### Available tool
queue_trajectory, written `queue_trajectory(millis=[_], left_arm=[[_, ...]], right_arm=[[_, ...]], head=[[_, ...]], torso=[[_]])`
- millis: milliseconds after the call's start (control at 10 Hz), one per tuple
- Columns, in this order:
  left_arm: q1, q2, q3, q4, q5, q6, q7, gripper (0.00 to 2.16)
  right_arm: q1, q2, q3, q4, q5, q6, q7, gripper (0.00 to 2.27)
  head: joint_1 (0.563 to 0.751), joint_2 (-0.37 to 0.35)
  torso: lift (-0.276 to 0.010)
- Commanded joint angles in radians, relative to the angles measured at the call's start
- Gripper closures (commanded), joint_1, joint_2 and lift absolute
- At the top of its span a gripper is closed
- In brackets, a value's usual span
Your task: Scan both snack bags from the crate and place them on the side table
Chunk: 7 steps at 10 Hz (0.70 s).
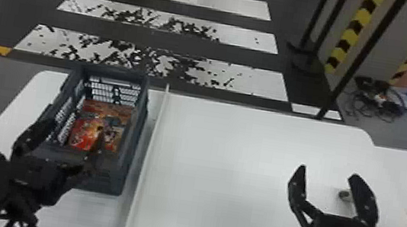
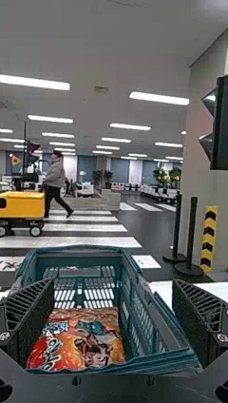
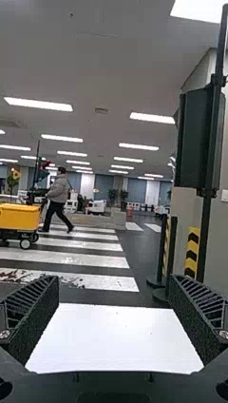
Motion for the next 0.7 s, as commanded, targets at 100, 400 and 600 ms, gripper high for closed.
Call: queue_trajectory(millis=[100,400,600], left_arm=[[0.005,0.002,-0.007,-0.018,-0.015,0.003,-0.002,0.08],[-0.004,0.026,0.08,-0.097,-0.025,0.147,-0.065,0.08],[-0.053,0.055,0.123,-0.124,-0.01,0.295,-0.101,0.08]], right_arm=[[0.006,0.002,0.047,0.008,0.008,0.0,-0.04,0.06],[0.009,0.002,0.057,0.026,0.003,0.003,-0.04,0.06],[0.022,0.002,0.049,0.032,-0.025,0.003,-0.04,0.06]], head=[[0.695,-0.073],[0.695,-0.056],[0.695,-0.025]], torso=[[-0.098],[-0.098],[-0.098]])
